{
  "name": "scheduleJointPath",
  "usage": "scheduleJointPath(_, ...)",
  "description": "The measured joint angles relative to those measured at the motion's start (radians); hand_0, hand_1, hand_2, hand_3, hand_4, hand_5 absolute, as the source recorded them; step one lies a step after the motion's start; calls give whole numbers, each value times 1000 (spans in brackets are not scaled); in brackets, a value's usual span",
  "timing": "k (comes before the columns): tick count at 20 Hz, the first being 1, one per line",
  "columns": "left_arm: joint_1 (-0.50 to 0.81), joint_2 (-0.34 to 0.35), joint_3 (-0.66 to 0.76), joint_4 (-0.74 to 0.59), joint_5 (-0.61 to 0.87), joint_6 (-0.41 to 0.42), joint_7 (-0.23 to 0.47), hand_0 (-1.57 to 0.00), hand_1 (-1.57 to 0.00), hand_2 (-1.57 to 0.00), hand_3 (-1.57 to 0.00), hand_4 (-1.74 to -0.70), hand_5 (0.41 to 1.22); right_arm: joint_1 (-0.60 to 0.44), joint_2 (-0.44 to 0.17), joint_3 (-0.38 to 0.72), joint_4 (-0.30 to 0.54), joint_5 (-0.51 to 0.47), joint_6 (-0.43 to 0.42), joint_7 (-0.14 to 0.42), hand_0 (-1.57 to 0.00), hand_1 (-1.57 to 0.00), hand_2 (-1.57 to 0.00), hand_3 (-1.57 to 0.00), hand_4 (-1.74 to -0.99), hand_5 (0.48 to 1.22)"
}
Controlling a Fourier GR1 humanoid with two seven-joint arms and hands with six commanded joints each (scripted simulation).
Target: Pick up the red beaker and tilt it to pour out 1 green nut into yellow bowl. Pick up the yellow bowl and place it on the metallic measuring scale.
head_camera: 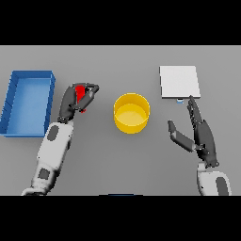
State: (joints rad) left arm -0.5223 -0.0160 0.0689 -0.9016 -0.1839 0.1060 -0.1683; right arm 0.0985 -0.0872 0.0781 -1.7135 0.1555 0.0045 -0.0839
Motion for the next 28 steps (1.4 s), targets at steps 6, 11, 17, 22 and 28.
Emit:
scheduleJointPath(6, -22, 9, 1, -18, 38, 13, -8, -1510, -1511, -1512, -1512, -1679, 1103, 10, 4, 14, 6, 19, 1, -37, 1, 1, 1, 1, -1263, 671)
scheduleJointPath(11, -6, 31, -69, -152, 15, 47, 28, -1551, -1551, -1552, -1552, -1721, 1101, 4, 4, 20, 22, 44, -13, -51, 1, 1, 1, 1, -1245, 673)
scheduleJointPath(17, -62, 151, -269, -239, -153, -26, 191, -1563, -1563, -1563, -1563, -1733, 1117, 25, 1, 38, -21, 82, -27, -36, 1, 1, 1, 1, -1243, 696)
scheduleJointPath(22, -74, 189, -357, -256, -212, -39, 235, -1566, -1566, -1566, -1566, -1736, 1112, 30, 1, 36, -32, 75, -24, -7, 1, 1, 1, 1, -1251, 714)
scheduleJointPath(28, -239, 271, -582, -175, -456, -91, 296, -1570, -1570, -1570, -1570, -1740, 1166, 26, 1, 35, -35, 65, -15, -15, 1, 1, 1, 1, -1269, 722)
